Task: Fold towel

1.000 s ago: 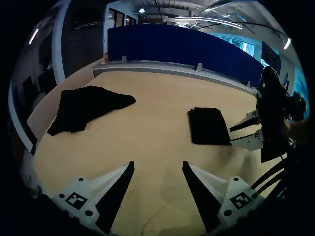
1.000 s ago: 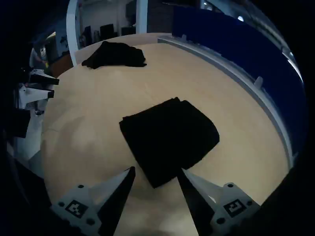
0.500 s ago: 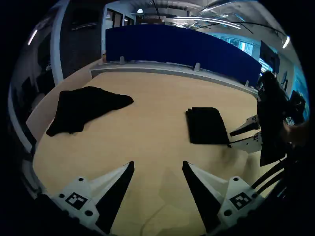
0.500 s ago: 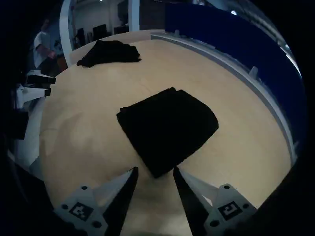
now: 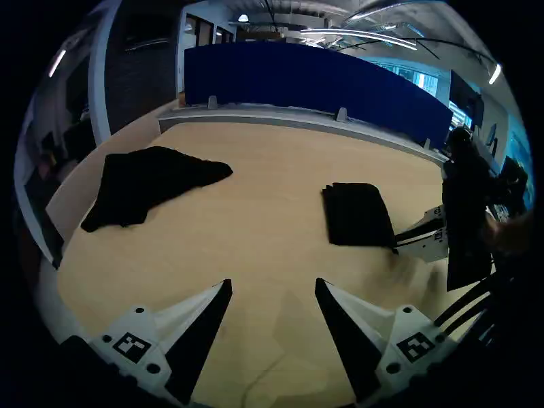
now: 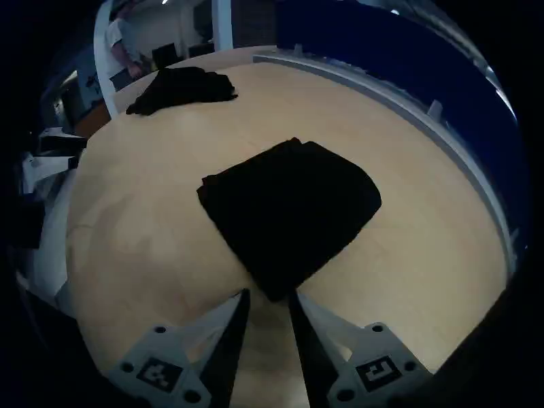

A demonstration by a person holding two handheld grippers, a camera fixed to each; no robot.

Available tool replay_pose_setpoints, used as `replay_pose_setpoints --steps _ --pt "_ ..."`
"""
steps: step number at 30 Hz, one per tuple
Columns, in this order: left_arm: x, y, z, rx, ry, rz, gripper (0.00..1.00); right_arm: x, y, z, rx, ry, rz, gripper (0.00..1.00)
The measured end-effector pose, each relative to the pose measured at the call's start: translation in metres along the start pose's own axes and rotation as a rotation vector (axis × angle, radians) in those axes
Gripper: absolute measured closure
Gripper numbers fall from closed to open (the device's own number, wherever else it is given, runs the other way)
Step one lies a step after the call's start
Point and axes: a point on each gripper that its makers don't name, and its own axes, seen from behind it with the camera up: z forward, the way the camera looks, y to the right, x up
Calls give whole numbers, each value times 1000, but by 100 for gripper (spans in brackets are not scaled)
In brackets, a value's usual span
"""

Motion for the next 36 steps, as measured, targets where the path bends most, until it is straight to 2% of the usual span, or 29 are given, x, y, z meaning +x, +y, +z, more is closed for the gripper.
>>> replay_pose_setpoints --steps 7,10,13,18,21,29,36 --pt "1 0 0 0 1 -3 10 1 2 2 -3 -1 11 64" --pt "1 1 -1 1 1 -2 10 1 4 2 -9 -1 14 73" --pt "0 2 -2 1 1 -2 10 1 6 3 -12 1 19 76" --pt "-1 2 -2 3 0 0 10 2 8 5 -11 3 33 90" --pt "-1 2 -2 3 0 -1 9 2 8 4 -6 4 35 95" --pt "2 4 -2 0 1 0 10 6 7 -3 -4 22 3 97" --pt "5 7 -1 -7 4 7 10 29 15 -23 -29 69 -23 97"
